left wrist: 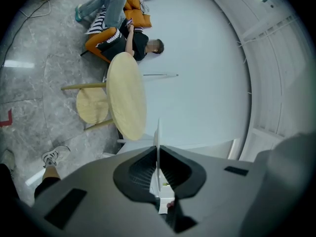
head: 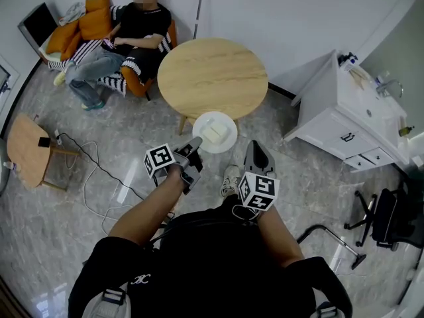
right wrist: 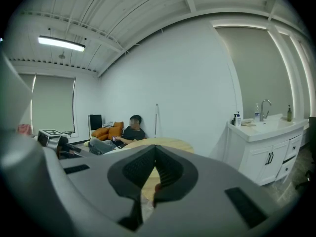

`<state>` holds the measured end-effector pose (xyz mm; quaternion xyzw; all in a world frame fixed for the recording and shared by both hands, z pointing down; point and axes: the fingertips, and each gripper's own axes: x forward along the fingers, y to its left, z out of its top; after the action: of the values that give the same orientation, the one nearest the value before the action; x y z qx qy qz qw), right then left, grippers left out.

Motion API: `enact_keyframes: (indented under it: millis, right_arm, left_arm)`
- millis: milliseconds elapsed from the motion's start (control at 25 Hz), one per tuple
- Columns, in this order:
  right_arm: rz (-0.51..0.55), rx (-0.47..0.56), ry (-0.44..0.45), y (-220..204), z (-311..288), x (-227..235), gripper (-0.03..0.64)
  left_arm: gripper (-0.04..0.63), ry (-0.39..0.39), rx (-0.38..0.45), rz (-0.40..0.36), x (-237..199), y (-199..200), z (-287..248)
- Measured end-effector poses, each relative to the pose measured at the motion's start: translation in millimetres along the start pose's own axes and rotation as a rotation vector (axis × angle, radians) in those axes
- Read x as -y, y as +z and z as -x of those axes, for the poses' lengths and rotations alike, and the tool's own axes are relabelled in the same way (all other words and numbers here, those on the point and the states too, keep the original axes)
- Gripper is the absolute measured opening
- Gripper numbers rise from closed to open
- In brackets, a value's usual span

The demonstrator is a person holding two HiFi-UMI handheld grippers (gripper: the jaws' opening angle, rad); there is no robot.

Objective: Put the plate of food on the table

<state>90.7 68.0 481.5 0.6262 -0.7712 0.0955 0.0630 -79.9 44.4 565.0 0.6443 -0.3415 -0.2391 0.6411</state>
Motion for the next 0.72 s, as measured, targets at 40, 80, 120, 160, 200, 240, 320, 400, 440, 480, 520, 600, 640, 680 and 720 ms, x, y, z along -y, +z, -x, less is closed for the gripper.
enact_keyframes:
  millis: [40,80,120,160,200,240,320,400,440,480,520,600,640,680,720]
  right_arm:
    - [-0.001,-0.001,0.002,1,-5,2,0.008]
    - [-0.001,-0.003,0.006,1,-9,3,0.008]
    - [-0.001,-0.004,0.010,1,-13,4,0.008]
    - [-0.001,-0.005,0.013,0,-17,5,0.008]
    - [-0.003,-0.005,0.014,0,-21,5,0.008]
    - [-0.005,-0.005,0.014,0,-25,7,0.008]
    - [-0.010,-0.007,0.013,0,-34,10,0.008]
    - [-0.014,-0.011,0.013,1,-45,16,0.008]
    - [-0.017,-0.015,0.013,3,-51,20,0.008]
    - [-0.019,-0.017,0.012,6,-57,24,0.008]
    - [-0.021,-0.019,0.012,7,-62,28,0.008]
    - [-0.028,-0.021,0.009,5,-68,32,0.008]
    - [-0.033,-0.023,0.007,3,-71,34,0.008]
    - [-0.039,-0.024,0.005,3,-75,37,0.008]
    - [-0.044,-0.025,0.002,2,-80,40,0.008]
  left_arm:
    - [0.025,0.001,-0.001,-0.001,0,2,-5]
    - [0.024,0.003,0.000,-0.001,-1,5,-9]
    - [0.025,0.005,0.002,0.000,-2,7,-13]
    - [0.024,0.006,0.004,0.002,-3,9,-16]
    - [0.025,0.005,0.004,0.003,-3,11,-19]
    - [0.025,0.004,0.002,0.003,-3,13,-22]
    - [0.025,0.001,-0.006,-0.001,-3,16,-29]
    - [0.025,0.005,-0.011,0.001,-3,21,-40]
    - [0.025,0.008,-0.012,0.006,-3,25,-47]
    - [0.025,0.011,-0.012,0.011,-2,28,-55]
    - [0.025,0.012,-0.012,0.015,-2,30,-60]
    - [0.025,0.010,-0.012,0.019,-4,33,-65]
    - [0.025,0.008,-0.013,0.019,-5,34,-68]
    - [0.025,0.006,-0.015,0.018,-5,36,-72]
    - [0.025,0.005,-0.017,0.017,-4,38,-78]
